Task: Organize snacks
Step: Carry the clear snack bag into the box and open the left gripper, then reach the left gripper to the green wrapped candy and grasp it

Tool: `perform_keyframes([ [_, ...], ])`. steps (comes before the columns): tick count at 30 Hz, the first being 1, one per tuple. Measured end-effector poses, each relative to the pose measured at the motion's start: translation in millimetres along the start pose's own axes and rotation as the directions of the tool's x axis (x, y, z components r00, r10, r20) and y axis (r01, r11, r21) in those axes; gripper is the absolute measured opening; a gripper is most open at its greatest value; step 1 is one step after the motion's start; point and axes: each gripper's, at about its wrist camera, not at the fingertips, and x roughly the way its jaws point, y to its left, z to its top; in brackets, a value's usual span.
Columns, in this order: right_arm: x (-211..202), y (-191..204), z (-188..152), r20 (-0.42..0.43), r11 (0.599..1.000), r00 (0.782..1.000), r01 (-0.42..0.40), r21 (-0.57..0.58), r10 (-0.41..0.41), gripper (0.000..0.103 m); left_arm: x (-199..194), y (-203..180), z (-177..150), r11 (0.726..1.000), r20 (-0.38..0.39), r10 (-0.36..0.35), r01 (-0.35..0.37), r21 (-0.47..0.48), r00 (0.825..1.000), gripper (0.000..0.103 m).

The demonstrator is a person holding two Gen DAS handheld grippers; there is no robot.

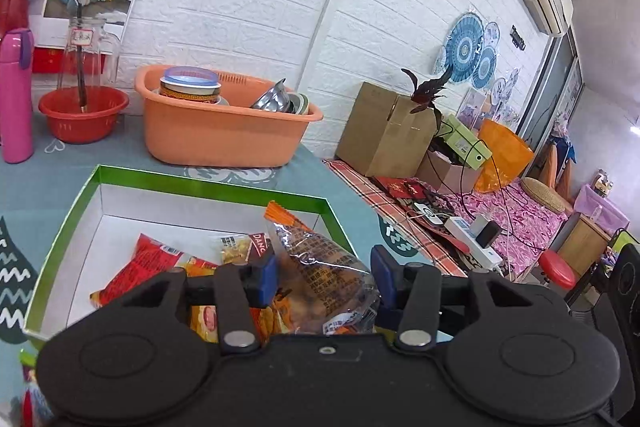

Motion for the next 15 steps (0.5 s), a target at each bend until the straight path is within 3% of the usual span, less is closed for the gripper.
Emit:
perform_keyframes([
  [7, 22.8, -15.6, -6.2, -0.018, 1.000, 1.000, 0.025, 0.006, -0.025, 0.052, 30.0, 16.0, 2.3, 1.000, -0.039, 0.001, -0.001, 0.002, 0.999, 0.092],
  [8, 27.2, -17.7, -8.5, -0.029, 1.000, 0.999, 0.029, 0.007, -0.028, 0.053, 36.5, 18.9, 0.9, 1.000, -0.057, 0.008, -0.008, 0.005, 0.998, 0.103],
  [10, 37.0, -21.0, -14.2, -0.071, 0.999, 0.997, 0.040, 0.014, -0.039, 0.056, 44.7, 24.1, -4.0, 0.999, -0.075, 0.052, -0.052, 0.002, 0.996, 0.103],
  [11, 41.2, -21.9, -17.9, -0.086, 0.999, 0.995, 0.050, 0.015, -0.048, 0.069, 45.4, 25.5, -6.8, 0.997, -0.071, 0.079, -0.078, 0.004, 0.994, 0.103],
  [12, 43.5, -22.6, -21.2, -0.096, 0.998, 0.994, 0.062, 0.015, -0.060, 0.089, 44.8, 27.2, -9.2, 0.995, -0.066, 0.099, -0.098, 0.014, 0.993, 0.103],
  [14, 38.6, -25.5, -24.7, -0.065, 0.995, 0.993, 0.097, 0.037, -0.095, 0.103, 41.1, 30.0, -11.3, 0.994, -0.063, 0.105, -0.104, 0.020, 0.992, 0.103],
  [15, 35.6, -27.7, -24.9, -0.062, 0.993, 0.993, 0.105, 0.051, -0.102, 0.103, 38.4, 31.2, -11.7, 0.995, -0.063, 0.104, -0.103, 0.014, 0.993, 0.103],
])
